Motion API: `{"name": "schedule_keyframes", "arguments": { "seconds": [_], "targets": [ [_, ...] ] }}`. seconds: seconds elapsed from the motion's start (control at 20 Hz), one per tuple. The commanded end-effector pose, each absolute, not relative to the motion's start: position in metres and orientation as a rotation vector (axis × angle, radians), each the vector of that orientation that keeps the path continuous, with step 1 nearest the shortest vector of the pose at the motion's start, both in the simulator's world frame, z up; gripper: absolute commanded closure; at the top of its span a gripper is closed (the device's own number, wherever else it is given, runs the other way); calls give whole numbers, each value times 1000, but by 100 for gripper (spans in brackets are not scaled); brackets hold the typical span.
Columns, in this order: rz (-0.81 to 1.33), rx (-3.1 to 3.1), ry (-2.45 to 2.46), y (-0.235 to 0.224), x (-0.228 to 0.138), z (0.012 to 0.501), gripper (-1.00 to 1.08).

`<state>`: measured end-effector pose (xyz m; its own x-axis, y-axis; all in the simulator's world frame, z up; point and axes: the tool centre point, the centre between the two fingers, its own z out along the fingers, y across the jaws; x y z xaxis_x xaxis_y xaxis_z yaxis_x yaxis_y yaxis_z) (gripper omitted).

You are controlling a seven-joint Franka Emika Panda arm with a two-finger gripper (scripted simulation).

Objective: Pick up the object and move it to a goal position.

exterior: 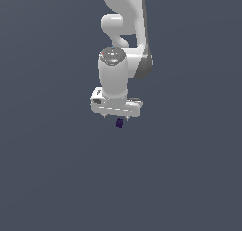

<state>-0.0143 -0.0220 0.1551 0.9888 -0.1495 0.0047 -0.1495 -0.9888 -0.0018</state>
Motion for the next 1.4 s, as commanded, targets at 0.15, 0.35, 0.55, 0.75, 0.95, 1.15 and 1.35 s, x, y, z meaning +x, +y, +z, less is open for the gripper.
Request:
{"name": "schedule_keyframes", "arguments": {
  "seconds": [0.15, 0.35, 0.55, 0.75, 0.95, 1.15, 1.35],
  "targets": [
    [-4, -3118, 357, -15, -33, 120, -92],
    [-2, -3108, 444, -11, -48, 97, -92],
    [-1, -3100, 505, -9, -60, 82, -92],
    [0, -3095, 540, -8, -66, 74, -92],
    [2, -3095, 541, -8, -67, 73, -92],
    [2, -3095, 541, -7, -67, 68, -92],
    [1, -3094, 543, -7, -68, 54, -92]
  ]
}}
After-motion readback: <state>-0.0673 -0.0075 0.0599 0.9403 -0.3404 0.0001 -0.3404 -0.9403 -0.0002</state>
